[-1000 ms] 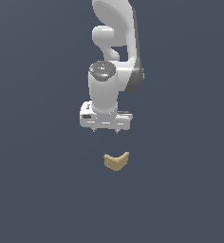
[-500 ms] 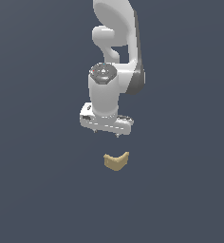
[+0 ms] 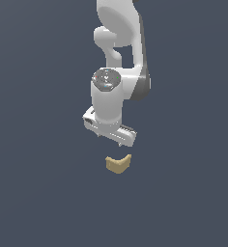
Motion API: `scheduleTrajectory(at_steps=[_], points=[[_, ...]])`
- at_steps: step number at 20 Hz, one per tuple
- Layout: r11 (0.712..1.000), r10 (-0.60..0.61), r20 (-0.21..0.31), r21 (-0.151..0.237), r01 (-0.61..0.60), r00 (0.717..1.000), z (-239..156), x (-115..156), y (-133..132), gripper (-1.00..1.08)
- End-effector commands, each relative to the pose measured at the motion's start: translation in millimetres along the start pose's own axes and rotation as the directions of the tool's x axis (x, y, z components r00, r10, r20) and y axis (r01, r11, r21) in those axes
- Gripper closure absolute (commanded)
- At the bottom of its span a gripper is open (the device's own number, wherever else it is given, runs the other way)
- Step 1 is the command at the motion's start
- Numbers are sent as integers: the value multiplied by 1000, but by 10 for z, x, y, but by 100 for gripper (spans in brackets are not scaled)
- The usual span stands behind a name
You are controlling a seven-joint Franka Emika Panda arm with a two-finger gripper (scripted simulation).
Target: Pick up the object and move it to a goal position.
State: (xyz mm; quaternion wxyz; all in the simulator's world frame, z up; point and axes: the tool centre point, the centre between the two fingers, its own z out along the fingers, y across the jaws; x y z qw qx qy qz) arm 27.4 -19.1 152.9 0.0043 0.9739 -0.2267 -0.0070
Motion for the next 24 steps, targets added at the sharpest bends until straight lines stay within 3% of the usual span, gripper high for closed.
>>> scheduleTrajectory(at_steps=[1,6,12,18,24], points=[[998,67,0,1,-67,998,3,42,-40,-92],[981,196,0,3,-196,981,11,121,-121,-92],[938,345,0,6,-345,938,20,209,-222,-92],[875,485,1,8,-485,875,30,291,-327,-92],[791,612,1,10,-612,791,40,364,-438,-92]])
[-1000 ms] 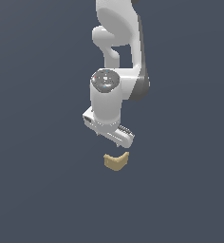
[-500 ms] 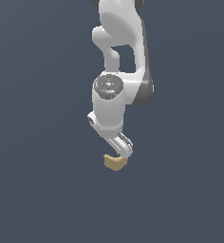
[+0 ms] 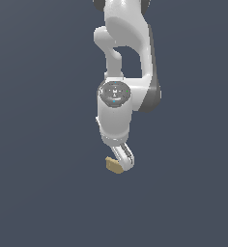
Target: Pick up the object and move it to a goal position.
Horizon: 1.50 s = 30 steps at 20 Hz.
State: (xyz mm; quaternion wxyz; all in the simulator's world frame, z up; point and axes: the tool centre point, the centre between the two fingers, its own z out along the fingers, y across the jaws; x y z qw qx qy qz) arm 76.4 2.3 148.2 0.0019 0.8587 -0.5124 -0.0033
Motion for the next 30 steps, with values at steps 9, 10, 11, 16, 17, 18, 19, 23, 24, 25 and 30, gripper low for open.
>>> scheduleTrajectory(at_steps=[9,10,11,16,17,18,19,23,24,25,30], points=[[970,241,-1,5,-241,970,19,-23,-215,-92],[966,258,-1,5,-258,966,20,-26,-230,-92],[962,273,-1,5,-273,962,21,-28,-244,-92],[944,330,-1,7,-330,944,26,-39,-297,-92],[941,337,-1,7,-337,941,27,-41,-305,-92],[939,344,-1,7,-344,939,27,-42,-311,-92],[937,349,-1,7,-349,937,28,-43,-316,-92],[934,359,-1,7,-358,934,29,-45,-325,-92],[935,355,-1,7,-355,935,29,-46,-322,-92],[935,355,-1,7,-355,935,33,-47,-322,-92],[934,356,-1,7,-356,934,190,-46,-319,-92]])
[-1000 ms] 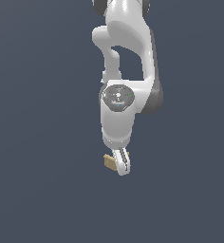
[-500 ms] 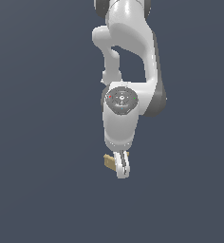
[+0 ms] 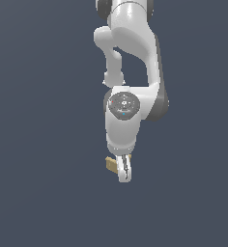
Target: Pick up the object and move it to a goal position.
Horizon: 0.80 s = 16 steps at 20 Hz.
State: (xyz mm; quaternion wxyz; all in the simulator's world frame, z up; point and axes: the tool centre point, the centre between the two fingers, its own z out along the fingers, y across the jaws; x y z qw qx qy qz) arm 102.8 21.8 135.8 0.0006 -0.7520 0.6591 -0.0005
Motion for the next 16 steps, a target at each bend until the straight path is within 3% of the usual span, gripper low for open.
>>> scheduleTrajectory(at_steps=[1,7,13,14,16], points=[[1000,2,0,-2,-2,1000,126,3,8,-92],[1000,4,0,-2,-4,1000,403,4,17,-92],[1000,4,0,-2,-4,1000,406,2,1,-92],[1000,4,0,-2,-4,1000,406,2,1,108],[1000,4,0,-2,-4,1000,406,2,1,108]])
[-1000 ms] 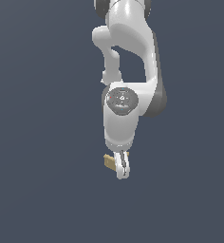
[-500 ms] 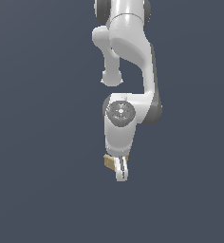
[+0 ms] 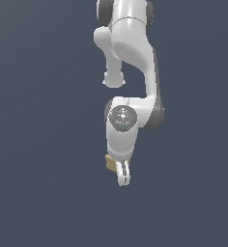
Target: Pick up the object and move it to a goal position.
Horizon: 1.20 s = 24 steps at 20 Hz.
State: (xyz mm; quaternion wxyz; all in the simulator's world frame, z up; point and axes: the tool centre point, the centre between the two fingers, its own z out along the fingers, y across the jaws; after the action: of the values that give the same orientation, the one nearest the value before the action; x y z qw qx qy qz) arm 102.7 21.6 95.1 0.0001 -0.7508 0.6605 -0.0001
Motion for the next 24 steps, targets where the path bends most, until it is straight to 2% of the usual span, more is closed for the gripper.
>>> scheduleTrajectory(at_steps=[1,9,14,19,24], points=[[1000,0,0,0,0,1000,0,0,0,108],[1000,0,0,0,0,1000,0,4,0,108],[1000,0,0,0,0,1000,-38,126,52,108],[1000,0,0,0,0,1000,-141,446,189,108],[1000,0,1,0,0,1000,-301,957,403,108]])
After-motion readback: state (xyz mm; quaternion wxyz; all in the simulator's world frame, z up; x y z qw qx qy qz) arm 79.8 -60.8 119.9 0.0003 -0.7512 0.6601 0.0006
